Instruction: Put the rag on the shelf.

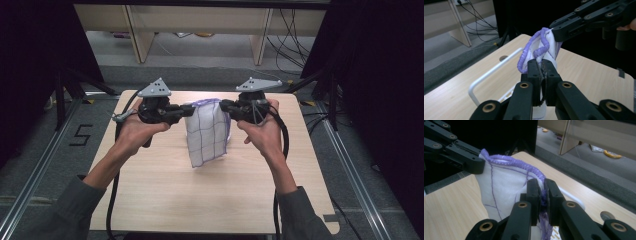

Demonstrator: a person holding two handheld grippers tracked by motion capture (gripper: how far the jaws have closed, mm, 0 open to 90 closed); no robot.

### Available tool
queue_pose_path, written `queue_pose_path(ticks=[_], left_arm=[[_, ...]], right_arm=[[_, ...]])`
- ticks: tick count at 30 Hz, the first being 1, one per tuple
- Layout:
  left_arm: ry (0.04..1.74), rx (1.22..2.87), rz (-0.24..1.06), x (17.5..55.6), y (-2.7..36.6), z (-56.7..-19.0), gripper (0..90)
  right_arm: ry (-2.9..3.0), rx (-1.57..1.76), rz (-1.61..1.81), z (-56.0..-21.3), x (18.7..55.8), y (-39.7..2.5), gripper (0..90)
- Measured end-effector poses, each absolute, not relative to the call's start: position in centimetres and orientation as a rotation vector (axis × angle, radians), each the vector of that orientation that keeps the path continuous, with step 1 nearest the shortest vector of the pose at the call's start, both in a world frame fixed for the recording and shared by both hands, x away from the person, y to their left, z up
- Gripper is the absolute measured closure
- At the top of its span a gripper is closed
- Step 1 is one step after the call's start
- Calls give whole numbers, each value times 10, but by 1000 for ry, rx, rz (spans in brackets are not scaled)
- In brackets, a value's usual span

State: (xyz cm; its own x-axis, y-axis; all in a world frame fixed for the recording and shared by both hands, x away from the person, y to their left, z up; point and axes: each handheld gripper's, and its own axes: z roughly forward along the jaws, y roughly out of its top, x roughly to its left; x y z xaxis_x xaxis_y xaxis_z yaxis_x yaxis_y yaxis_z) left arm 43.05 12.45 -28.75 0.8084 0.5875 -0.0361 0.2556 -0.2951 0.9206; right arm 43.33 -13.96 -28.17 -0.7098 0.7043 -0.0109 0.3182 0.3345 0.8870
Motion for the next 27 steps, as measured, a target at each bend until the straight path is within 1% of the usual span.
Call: queue_pose_path(ticks=[12,27], left_arm=[[684,1861,409,460,127,-269,860],[714,1835,449,481,127,-256,859]], right_arm=[[2182,970,1321,-259,456,-135,833],[2138,986,1327,-249,476,-130,833]])
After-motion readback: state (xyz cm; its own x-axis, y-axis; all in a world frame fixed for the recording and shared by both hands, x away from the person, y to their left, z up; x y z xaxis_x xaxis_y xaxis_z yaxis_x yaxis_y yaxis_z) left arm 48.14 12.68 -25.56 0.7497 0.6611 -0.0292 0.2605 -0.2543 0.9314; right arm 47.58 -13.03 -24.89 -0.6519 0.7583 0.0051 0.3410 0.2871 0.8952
